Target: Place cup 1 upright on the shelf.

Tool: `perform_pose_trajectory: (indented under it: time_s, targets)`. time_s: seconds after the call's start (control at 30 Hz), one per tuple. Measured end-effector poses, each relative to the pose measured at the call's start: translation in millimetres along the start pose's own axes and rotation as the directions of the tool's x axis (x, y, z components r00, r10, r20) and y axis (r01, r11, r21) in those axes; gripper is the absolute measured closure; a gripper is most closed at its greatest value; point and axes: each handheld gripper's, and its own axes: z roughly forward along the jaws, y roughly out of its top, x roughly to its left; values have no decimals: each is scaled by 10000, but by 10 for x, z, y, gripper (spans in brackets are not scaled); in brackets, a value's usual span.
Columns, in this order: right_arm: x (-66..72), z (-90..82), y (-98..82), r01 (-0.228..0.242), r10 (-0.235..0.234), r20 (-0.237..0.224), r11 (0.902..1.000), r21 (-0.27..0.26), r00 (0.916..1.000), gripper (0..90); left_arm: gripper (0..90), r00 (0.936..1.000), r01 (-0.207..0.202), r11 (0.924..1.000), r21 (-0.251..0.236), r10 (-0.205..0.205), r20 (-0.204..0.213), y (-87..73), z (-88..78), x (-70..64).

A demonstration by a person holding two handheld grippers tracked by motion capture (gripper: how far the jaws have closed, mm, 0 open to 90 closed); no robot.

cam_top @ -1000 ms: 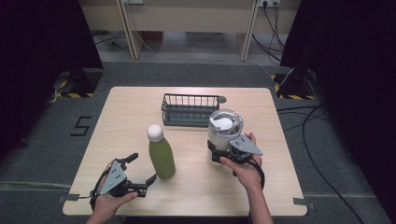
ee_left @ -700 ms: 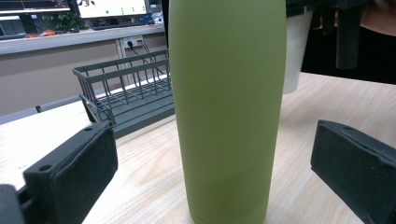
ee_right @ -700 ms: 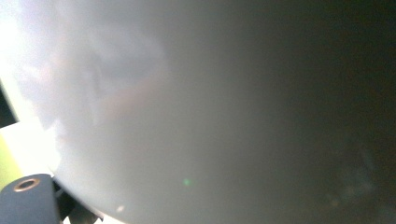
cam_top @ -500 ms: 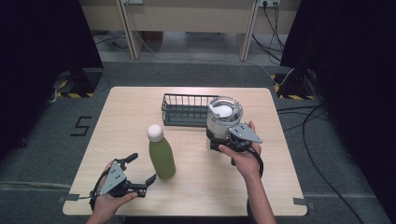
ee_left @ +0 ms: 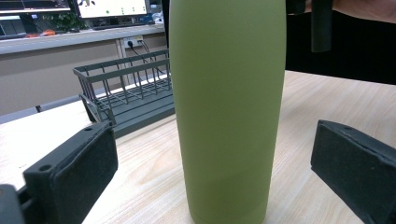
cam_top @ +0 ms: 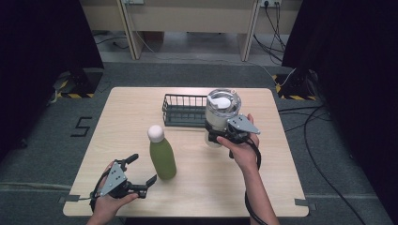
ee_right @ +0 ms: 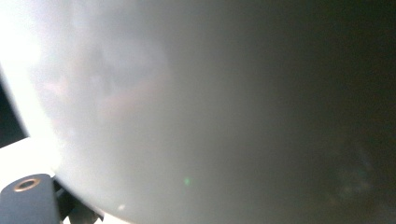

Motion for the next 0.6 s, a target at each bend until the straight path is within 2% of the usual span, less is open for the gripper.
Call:
perform_pose_trajectory:
  time_s: [0.6]
  targets:
    - [-23, 206, 202, -91, 92, 55, 9998, -180, 9999, 105, 0, 10000, 2, 10000, -38, -2, -2, 4, -6, -3]
